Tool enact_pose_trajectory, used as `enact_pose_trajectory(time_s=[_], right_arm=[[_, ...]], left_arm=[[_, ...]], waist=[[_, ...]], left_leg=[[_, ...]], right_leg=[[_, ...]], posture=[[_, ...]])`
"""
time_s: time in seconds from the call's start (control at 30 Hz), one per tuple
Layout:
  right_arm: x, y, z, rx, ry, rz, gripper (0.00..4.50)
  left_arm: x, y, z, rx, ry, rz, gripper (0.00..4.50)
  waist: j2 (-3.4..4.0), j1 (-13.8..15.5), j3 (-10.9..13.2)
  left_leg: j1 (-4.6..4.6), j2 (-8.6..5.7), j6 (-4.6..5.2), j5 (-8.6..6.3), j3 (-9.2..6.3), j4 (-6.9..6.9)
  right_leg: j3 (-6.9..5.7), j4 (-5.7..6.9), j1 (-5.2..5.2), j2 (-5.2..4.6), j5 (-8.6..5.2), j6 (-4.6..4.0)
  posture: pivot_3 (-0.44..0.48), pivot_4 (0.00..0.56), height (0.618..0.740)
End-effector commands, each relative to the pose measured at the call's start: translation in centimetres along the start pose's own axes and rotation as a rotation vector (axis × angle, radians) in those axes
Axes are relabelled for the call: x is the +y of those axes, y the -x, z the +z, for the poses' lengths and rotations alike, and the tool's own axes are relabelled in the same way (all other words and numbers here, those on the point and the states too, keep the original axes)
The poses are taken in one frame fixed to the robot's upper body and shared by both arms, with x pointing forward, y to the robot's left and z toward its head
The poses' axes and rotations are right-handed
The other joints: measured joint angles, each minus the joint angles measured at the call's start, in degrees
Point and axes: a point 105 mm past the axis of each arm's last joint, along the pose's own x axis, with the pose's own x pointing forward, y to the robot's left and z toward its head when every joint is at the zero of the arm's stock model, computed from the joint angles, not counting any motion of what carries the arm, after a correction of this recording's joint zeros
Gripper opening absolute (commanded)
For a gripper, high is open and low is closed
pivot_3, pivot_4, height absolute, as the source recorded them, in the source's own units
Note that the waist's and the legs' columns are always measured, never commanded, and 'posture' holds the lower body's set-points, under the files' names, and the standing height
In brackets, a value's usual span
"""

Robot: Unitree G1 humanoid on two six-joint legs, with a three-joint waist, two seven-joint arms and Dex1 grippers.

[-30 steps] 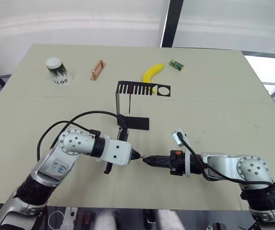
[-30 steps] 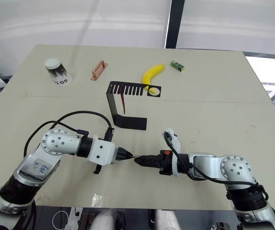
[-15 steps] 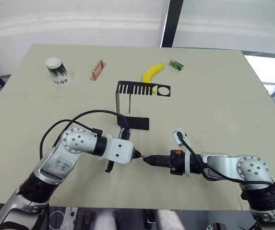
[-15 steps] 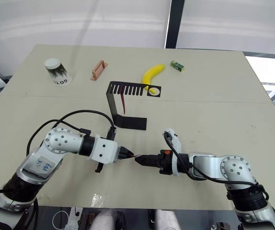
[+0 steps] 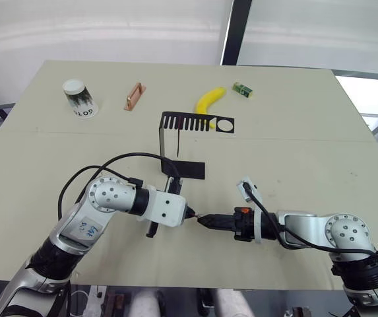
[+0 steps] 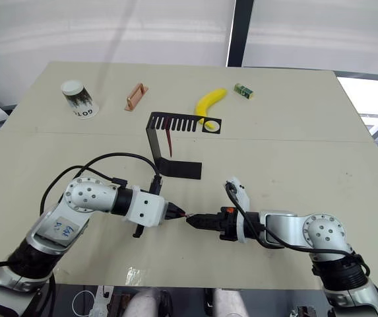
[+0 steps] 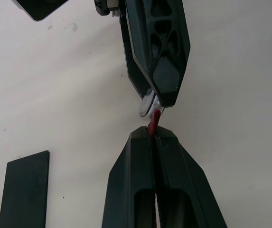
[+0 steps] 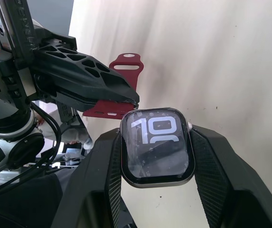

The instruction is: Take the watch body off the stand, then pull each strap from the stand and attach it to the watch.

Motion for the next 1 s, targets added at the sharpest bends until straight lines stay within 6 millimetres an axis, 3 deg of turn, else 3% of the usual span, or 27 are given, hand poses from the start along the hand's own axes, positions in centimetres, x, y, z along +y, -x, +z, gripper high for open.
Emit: enact_pose_trajectory(time_s=[0.03,1.0], right_arm=[[3.05,-0.77,-0.48,0.028,0.012,0.16,1.61],[3.26,-0.95,-0.35,0.022,0.007,0.171,1.61]], left_arm=[[-0.3,-1.05,2.33,-0.089,-0.075,-0.009,0.0],[-0.87,-2.04,1.71,-0.042,-0.067,-0.043,0.0]], waist=[[0.0,0.0,0.0],[0.0,0.0,0.0]], left_leg=[[0.0,0.0,0.0,0.0,0.0,0.0],[0.0,0.0,0.01,0.0,0.0,0.01]], right_leg=[[0.0,0.0,0.0,0.0,0.0,0.0],[0.0,0.02,0.0,0.0,0.0,0.0]], posture=[[0.0,0.15,0.729],[0.0,0.15,0.729]])
